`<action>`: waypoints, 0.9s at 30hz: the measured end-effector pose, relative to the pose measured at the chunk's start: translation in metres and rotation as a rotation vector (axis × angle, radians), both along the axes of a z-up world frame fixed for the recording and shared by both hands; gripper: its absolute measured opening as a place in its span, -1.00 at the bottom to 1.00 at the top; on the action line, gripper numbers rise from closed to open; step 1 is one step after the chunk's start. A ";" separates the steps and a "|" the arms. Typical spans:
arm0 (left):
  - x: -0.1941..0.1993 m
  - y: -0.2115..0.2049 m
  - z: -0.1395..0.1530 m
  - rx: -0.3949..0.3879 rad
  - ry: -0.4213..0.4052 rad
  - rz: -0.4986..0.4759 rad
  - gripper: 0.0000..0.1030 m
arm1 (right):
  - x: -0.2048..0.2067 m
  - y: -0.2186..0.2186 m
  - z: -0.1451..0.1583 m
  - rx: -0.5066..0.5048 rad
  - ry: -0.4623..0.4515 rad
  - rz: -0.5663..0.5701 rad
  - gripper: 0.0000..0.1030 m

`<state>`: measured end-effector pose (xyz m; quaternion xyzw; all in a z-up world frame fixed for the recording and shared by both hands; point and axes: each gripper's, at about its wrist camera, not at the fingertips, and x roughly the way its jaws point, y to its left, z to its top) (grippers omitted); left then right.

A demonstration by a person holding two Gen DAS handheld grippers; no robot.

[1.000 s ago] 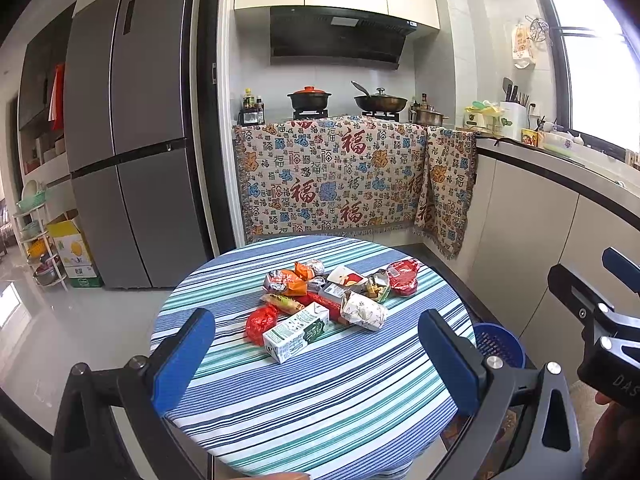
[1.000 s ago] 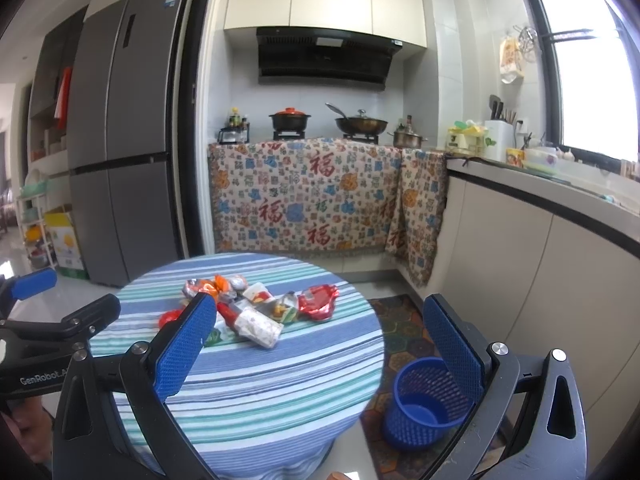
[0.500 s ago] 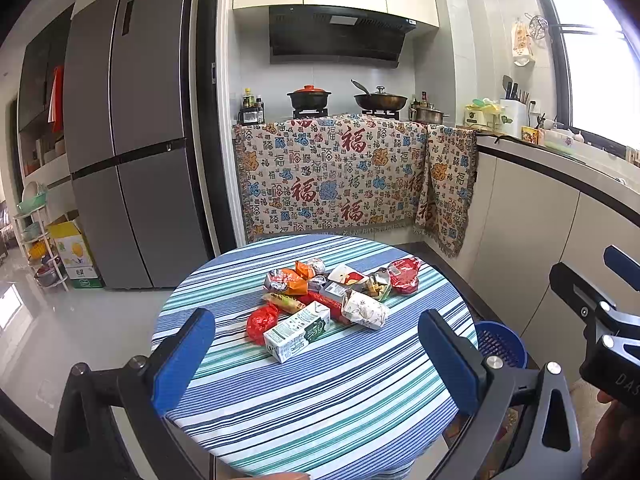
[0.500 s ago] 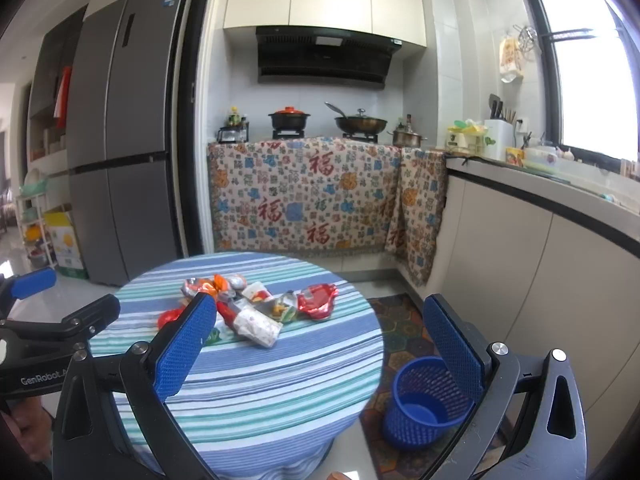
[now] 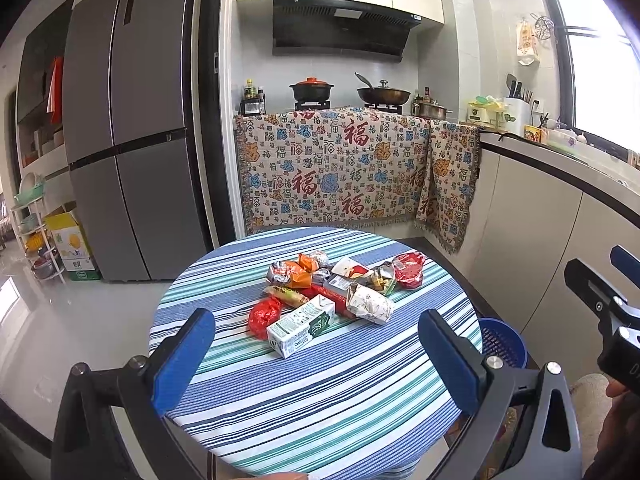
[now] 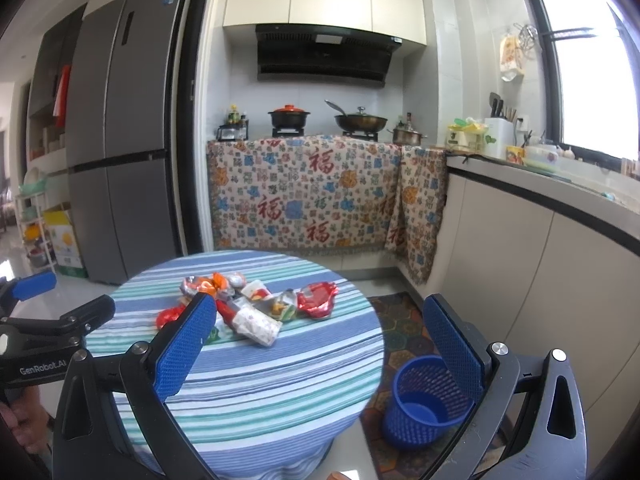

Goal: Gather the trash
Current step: 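Move both tools toward the milk carton and floral paper box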

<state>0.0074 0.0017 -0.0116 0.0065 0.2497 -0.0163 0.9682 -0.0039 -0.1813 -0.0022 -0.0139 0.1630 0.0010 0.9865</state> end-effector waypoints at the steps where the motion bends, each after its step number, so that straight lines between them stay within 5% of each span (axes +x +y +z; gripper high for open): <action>1: 0.002 0.001 -0.002 0.001 0.005 0.000 1.00 | 0.002 -0.001 -0.001 0.002 0.004 0.000 0.99; 15: 0.058 0.036 -0.080 -0.035 0.131 -0.031 1.00 | 0.045 -0.006 -0.043 0.020 0.106 0.034 1.00; 27: 0.128 0.069 -0.166 -0.064 0.308 -0.087 1.00 | 0.105 0.001 -0.122 0.014 0.275 0.101 1.00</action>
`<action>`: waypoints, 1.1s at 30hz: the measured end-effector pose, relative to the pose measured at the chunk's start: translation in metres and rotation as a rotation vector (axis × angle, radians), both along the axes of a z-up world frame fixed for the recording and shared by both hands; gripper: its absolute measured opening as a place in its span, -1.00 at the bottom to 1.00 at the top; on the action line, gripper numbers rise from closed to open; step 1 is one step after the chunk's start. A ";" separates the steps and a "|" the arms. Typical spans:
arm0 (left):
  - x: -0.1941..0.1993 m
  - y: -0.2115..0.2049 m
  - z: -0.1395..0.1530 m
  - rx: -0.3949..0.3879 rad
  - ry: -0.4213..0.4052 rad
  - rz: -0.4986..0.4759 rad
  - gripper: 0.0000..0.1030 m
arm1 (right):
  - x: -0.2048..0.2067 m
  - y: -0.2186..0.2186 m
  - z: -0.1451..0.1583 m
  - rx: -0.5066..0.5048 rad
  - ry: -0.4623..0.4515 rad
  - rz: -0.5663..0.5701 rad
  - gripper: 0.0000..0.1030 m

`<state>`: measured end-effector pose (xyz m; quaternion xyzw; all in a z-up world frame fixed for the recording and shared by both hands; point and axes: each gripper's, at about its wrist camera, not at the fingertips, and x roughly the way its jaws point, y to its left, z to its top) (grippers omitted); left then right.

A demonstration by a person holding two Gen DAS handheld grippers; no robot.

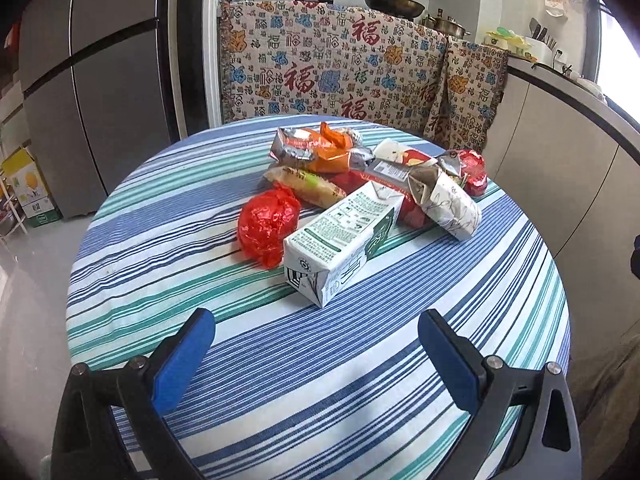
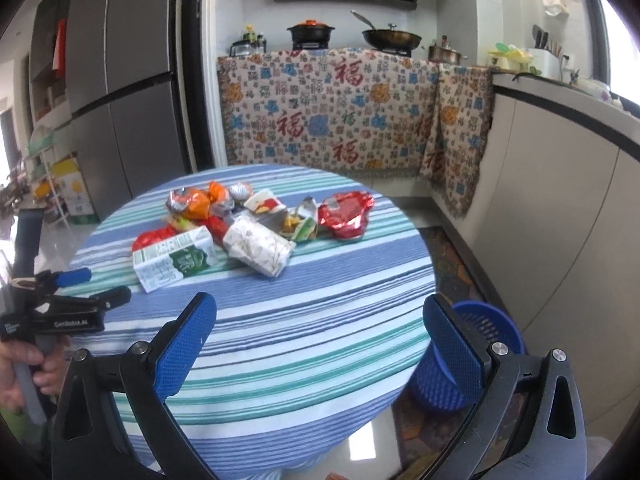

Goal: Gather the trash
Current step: 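Move both tools toward the milk carton and floral paper box, then grasp the green milk carton with left gripper while right gripper grasps the floral paper box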

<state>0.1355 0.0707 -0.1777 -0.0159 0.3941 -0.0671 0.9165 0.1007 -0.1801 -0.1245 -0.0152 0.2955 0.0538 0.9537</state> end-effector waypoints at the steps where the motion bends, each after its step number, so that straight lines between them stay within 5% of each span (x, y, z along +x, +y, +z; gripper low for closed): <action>1: 0.005 0.000 -0.004 -0.003 0.012 -0.011 1.00 | 0.005 0.002 -0.009 -0.005 0.021 0.009 1.00; 15: 0.058 0.003 -0.039 0.038 0.126 -0.066 1.00 | 0.086 0.043 -0.112 -0.080 0.364 0.148 0.99; 22: 0.077 -0.010 -0.028 0.041 0.104 -0.171 0.96 | 0.086 0.031 -0.118 -0.059 0.343 0.195 0.99; 26: 0.074 -0.015 -0.014 0.043 0.074 -0.227 0.60 | 0.083 0.027 -0.115 -0.057 0.330 0.197 0.99; 29: 0.073 -0.021 -0.010 0.053 0.098 -0.248 -0.13 | 0.082 0.027 -0.115 -0.055 0.320 0.193 0.99; 33: 0.059 -0.020 -0.001 -0.035 0.134 -0.266 -0.20 | 0.085 0.023 -0.115 -0.055 0.318 0.186 0.99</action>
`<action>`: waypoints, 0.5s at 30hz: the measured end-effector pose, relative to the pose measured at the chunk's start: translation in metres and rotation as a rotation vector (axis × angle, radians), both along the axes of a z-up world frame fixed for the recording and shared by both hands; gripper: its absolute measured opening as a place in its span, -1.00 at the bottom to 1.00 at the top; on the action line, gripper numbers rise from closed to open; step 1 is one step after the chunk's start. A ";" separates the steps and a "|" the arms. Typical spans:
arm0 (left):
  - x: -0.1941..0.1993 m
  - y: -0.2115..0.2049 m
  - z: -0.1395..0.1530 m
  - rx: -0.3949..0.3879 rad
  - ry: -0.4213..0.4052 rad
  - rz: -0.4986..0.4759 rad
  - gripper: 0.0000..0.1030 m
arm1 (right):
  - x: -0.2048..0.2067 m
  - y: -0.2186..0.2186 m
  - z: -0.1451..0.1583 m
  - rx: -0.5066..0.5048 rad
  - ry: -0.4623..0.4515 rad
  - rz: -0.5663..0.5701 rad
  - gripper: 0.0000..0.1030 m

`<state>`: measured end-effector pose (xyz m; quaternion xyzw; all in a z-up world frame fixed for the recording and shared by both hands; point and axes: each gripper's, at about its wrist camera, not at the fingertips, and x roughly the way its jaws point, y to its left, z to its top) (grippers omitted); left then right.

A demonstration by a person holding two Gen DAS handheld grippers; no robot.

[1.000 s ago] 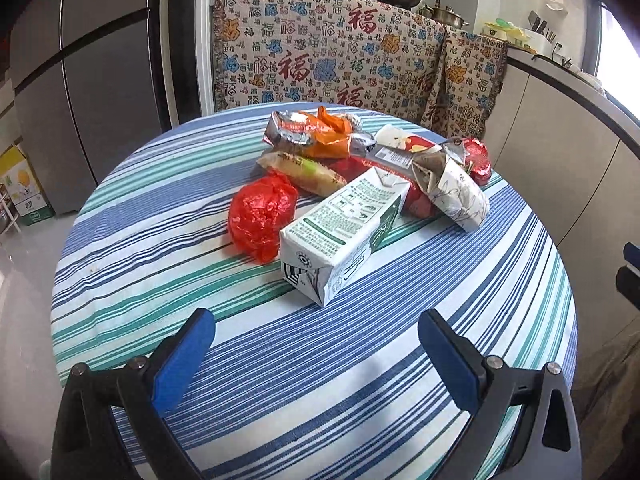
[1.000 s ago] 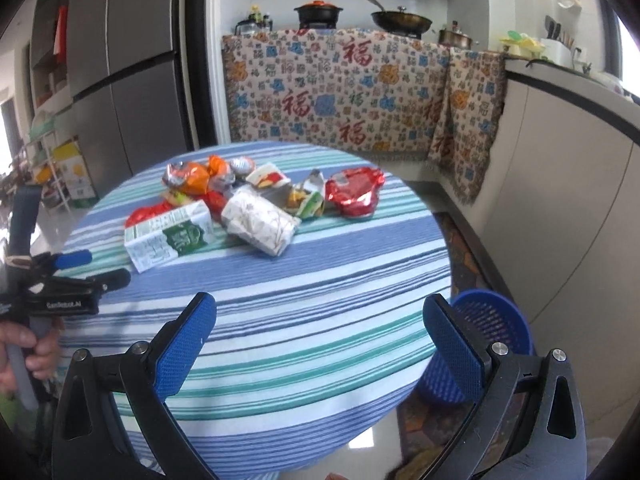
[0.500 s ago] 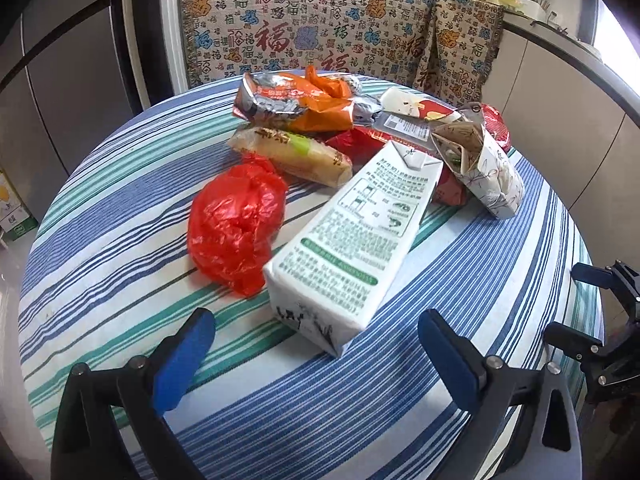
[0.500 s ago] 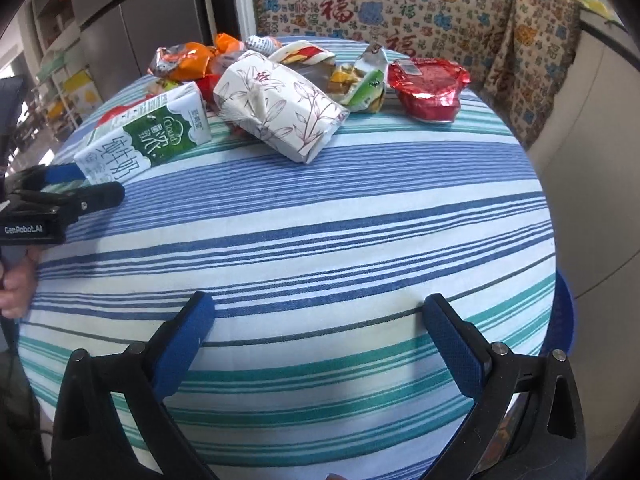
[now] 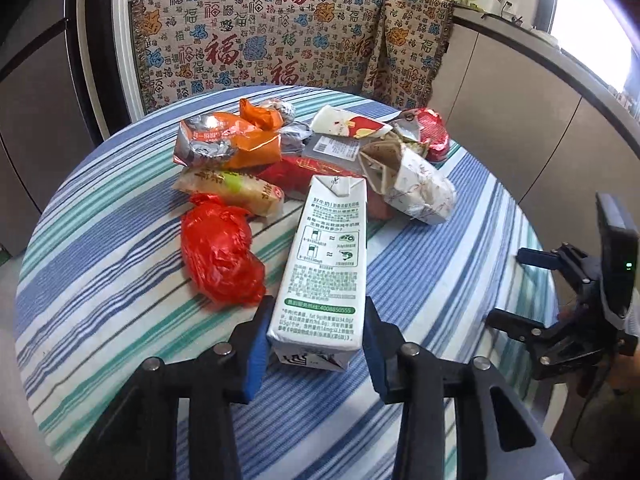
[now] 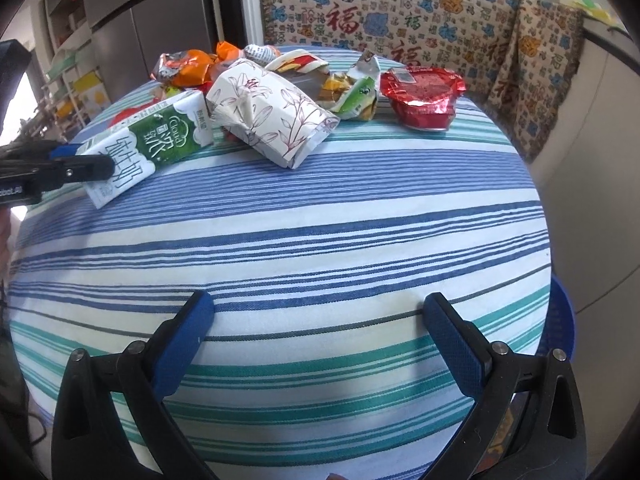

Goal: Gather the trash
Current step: 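Grasp the green milk carton with left gripper while right gripper grasps the floral paper box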

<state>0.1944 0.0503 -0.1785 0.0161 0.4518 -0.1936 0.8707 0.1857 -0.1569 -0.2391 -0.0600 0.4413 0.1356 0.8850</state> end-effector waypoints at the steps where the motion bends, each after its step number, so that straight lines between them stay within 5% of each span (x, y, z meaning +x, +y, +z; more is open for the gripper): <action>1: -0.007 0.003 0.004 -0.041 0.017 -0.001 -0.20 | -0.001 0.000 0.000 0.000 0.001 -0.003 0.99; 6: -0.031 0.030 0.006 -0.209 0.134 0.069 -0.18 | -0.002 -0.003 0.000 0.003 -0.001 -0.012 0.99; 10: -0.030 0.055 -0.005 -0.150 0.166 0.195 -0.06 | -0.002 -0.003 0.001 0.004 -0.002 -0.018 0.99; 12: -0.029 0.067 -0.007 -0.132 0.170 0.246 0.23 | -0.002 -0.003 0.001 0.004 -0.002 -0.019 0.99; 15: -0.029 0.068 -0.003 -0.066 0.138 0.253 0.32 | -0.003 -0.003 0.001 0.004 -0.004 -0.018 0.99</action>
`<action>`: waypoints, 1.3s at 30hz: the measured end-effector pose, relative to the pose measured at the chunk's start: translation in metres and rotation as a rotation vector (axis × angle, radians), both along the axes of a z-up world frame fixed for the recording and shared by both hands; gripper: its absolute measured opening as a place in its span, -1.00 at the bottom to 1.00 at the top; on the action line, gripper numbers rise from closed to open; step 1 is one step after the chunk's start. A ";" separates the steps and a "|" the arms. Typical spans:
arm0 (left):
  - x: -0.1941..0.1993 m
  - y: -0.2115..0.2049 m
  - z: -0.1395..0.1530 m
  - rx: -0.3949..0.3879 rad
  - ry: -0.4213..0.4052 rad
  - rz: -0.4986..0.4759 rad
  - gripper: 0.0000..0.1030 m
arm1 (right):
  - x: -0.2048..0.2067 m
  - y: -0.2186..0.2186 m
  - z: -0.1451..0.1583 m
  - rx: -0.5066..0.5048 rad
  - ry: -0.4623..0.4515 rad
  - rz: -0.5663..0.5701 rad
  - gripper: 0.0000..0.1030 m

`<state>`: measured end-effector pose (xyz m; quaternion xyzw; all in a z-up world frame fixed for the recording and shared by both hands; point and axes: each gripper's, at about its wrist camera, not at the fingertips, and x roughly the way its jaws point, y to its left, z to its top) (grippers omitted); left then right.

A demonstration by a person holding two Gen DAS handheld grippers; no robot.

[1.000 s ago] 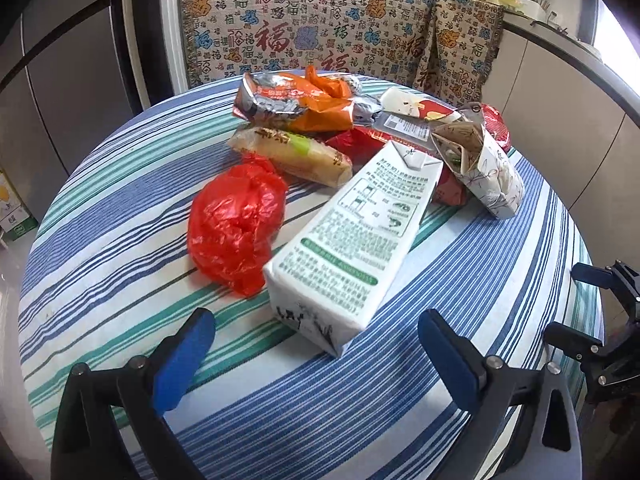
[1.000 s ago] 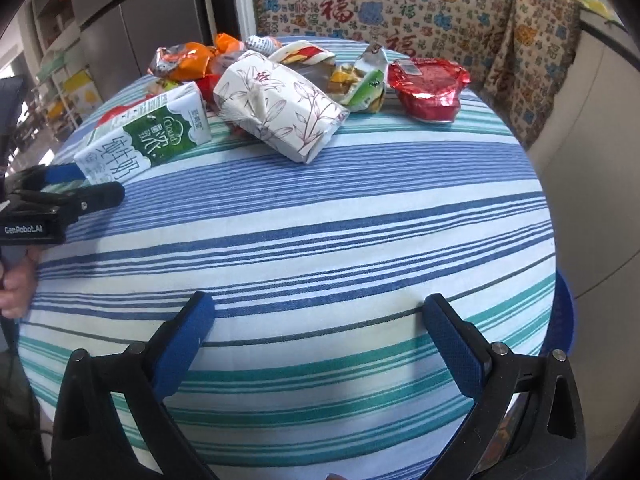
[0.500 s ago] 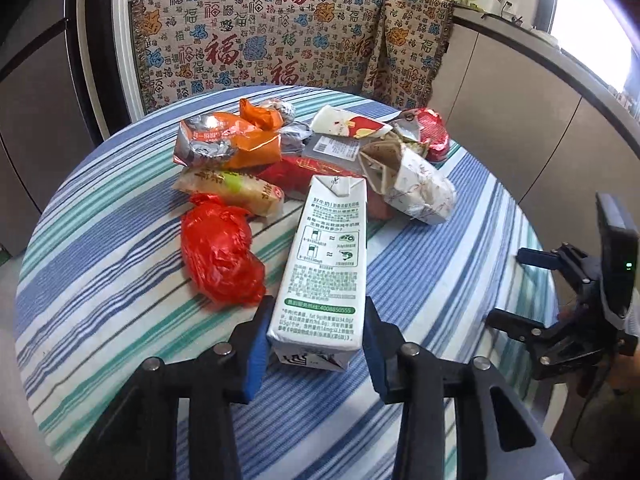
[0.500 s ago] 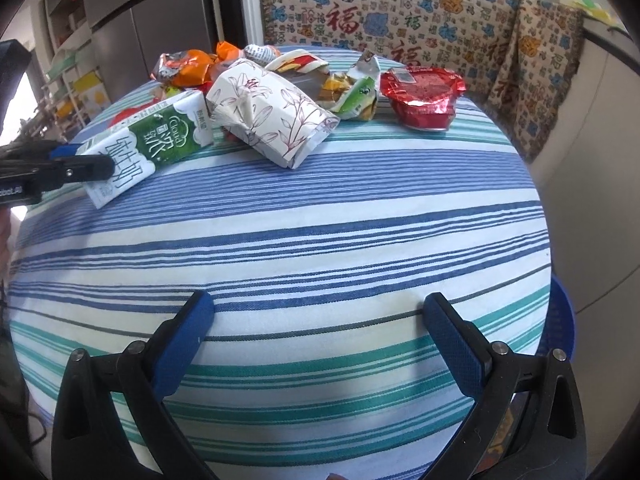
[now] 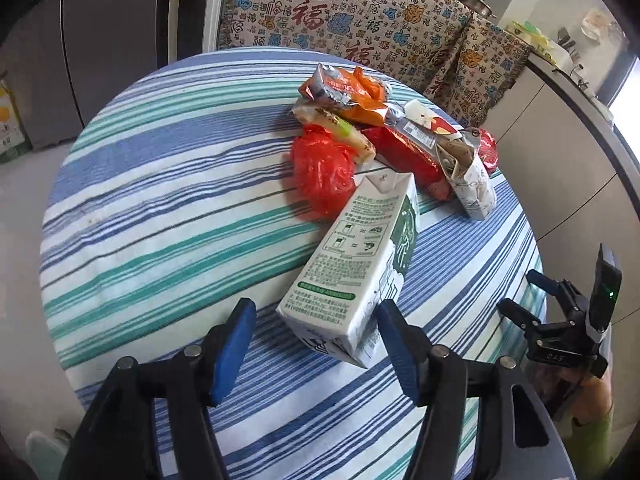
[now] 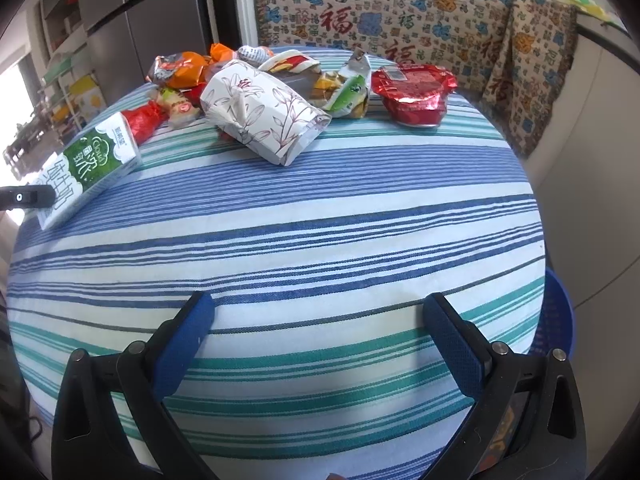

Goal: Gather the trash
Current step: 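Grasp the green milk carton with left gripper while right gripper grasps the floral paper box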

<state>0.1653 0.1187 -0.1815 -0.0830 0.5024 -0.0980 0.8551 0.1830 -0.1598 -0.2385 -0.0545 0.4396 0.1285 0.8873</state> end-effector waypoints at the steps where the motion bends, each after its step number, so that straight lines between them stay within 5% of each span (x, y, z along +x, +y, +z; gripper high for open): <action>1: 0.000 -0.001 0.002 0.035 -0.013 0.001 0.34 | 0.000 0.000 0.000 0.000 -0.001 0.000 0.99; 9: 0.010 0.008 0.012 0.205 -0.111 0.025 0.49 | 0.012 0.000 0.002 -0.010 0.031 0.017 1.00; 15: 0.013 -0.026 0.014 0.186 -0.197 -0.264 0.49 | 0.049 0.021 0.019 -0.059 -0.074 0.144 1.00; 21: 0.030 -0.045 -0.004 0.202 -0.199 -0.404 0.52 | 0.087 0.061 0.019 -0.200 -0.160 0.361 0.98; 22: 0.032 -0.046 -0.007 0.211 -0.194 -0.418 0.52 | 0.093 0.063 0.018 -0.200 -0.148 0.374 0.96; 25: 0.025 -0.045 -0.006 0.164 -0.156 -0.453 0.52 | 0.104 0.063 0.020 -0.133 -0.056 0.384 0.19; 30: -0.005 -0.054 0.000 0.053 -0.106 -0.505 0.52 | 0.099 0.033 0.038 0.070 0.150 0.273 0.17; 33: -0.018 -0.070 0.002 0.069 -0.119 -0.482 0.52 | 0.089 0.016 0.044 0.151 0.246 0.213 0.17; 37: -0.016 -0.084 0.005 0.092 -0.123 -0.374 0.52 | 0.084 0.016 0.044 0.114 0.264 0.196 0.22; 39: -0.012 -0.092 0.004 0.153 -0.125 -0.329 0.52 | 0.076 0.025 0.041 0.038 0.234 0.220 0.47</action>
